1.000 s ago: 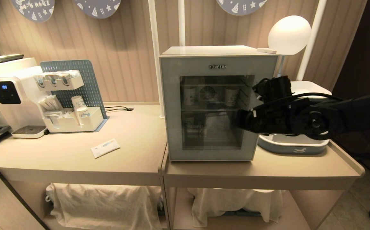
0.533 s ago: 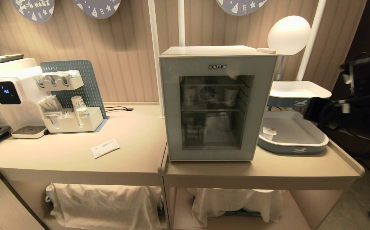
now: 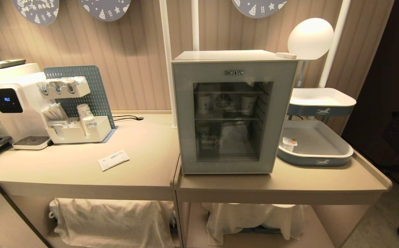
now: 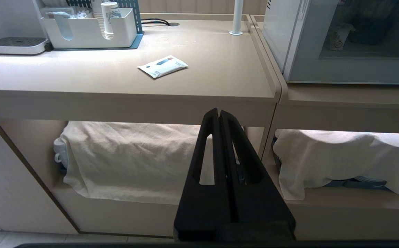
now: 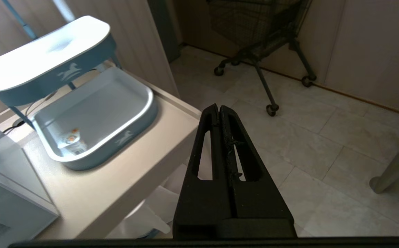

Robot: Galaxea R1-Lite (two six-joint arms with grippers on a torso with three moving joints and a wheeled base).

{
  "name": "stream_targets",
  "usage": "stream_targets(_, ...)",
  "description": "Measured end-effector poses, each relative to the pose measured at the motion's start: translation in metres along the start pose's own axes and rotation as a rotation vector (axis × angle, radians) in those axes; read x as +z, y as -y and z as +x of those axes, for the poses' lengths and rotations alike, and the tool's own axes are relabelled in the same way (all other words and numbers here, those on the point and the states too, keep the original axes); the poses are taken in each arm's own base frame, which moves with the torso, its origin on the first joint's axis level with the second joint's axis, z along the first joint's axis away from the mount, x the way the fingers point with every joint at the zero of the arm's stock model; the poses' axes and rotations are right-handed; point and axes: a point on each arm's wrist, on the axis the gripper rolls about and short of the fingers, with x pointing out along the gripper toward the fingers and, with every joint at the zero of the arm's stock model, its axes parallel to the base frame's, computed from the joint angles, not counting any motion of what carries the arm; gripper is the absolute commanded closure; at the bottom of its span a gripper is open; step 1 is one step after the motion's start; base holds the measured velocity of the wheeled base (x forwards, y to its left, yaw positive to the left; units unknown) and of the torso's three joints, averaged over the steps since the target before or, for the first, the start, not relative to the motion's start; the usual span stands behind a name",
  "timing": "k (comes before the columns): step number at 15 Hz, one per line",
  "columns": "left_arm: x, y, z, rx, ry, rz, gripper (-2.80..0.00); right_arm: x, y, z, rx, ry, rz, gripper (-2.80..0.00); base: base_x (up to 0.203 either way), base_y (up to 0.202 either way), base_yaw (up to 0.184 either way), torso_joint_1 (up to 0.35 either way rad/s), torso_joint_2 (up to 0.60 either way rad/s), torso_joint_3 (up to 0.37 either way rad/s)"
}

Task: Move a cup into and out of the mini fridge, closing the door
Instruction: Open the freezer door

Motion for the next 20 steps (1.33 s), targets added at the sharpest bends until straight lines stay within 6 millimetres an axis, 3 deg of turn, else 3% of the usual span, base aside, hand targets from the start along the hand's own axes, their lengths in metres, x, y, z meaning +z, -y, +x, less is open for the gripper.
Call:
stream_targets(5,0.0,0.0,0.0,0.0,0.0,-0.001,0.0,-0.053,0.063,-0.035,0.017,0.085,0.051,0.0,0.0,0.0,0.0,0.0,0.0,0.0)
stream_targets(7,0.0,0.0,0.0,0.0,0.0,0.0,0.0,-0.076,0.071,-0.036,-0.029,0.11,0.069,0.0,0.0,0.0,0.0,0.0,0.0,0.0)
stream_targets(11,0.0,0.0,0.0,-0.001,0.0,0.0,0.0,-0.101,0.075,-0.036,-0.081,0.195,0.054,0.0,0.0,0.0,0.0,0.0,0.0,0.0)
stream_targets(13,0.0,0.0,0.0,0.0,0.0,-0.001,0.0,-0.114,0.077,-0.038,0.072,0.224,0.051,0.0,0.0,0.0,0.0,0.0,0.0,0.0)
stream_targets(16,0.0,0.0,0.0,0.0,0.0,0.0,0.0,-0.149,0.078,-0.039,0.415,0.216,-0.067,0.0,0.0,0.0,0.0,0.0,0.0,0.0)
stream_targets(20,0.0,0.0,0.0,0.0,0.0,0.0,0.0,-0.171,0.075,-0.042,0.768,0.128,-0.222,0.0,0.0,0.0,0.0,0.0,0.0,0.0)
